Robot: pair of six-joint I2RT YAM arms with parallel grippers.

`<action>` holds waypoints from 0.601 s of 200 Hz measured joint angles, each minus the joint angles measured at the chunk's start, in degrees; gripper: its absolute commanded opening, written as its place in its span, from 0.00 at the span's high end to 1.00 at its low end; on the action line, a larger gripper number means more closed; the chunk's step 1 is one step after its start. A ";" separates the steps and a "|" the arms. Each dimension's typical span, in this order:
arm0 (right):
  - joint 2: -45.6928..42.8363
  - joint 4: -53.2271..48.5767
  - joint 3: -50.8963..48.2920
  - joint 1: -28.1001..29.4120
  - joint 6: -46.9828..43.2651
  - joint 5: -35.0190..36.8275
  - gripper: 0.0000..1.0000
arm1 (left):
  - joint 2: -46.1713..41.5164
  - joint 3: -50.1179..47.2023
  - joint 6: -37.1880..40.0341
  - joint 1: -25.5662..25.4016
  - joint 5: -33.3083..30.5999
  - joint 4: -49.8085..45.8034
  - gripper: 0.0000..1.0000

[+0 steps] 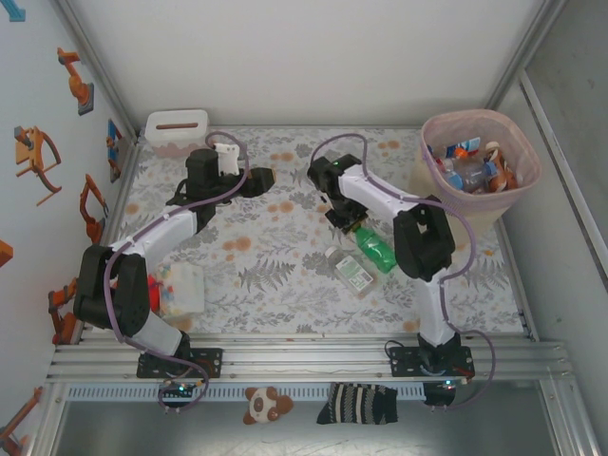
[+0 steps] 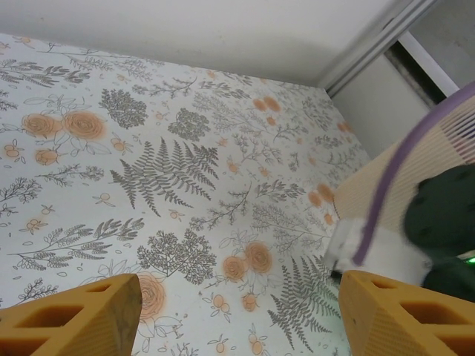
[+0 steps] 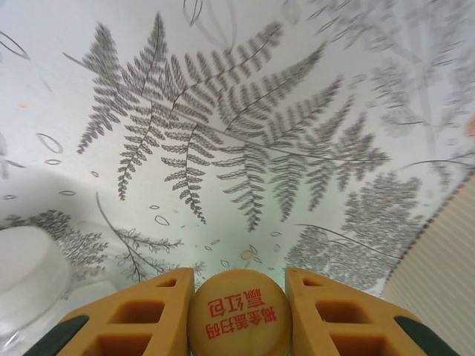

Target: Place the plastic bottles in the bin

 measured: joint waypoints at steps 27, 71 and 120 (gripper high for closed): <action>-5.18 1.25 2.86 -0.22 0.44 -0.09 0.76 | 0.00 0.00 -0.09 0.07 0.00 0.39 0.30; -13.27 4.33 7.41 -2.62 1.81 -2.36 0.76 | 0.00 0.00 -0.42 0.24 0.02 0.83 0.30; -24.09 11.06 8.50 -7.26 2.82 -5.77 0.76 | 0.00 0.00 -1.03 0.26 0.07 1.77 0.30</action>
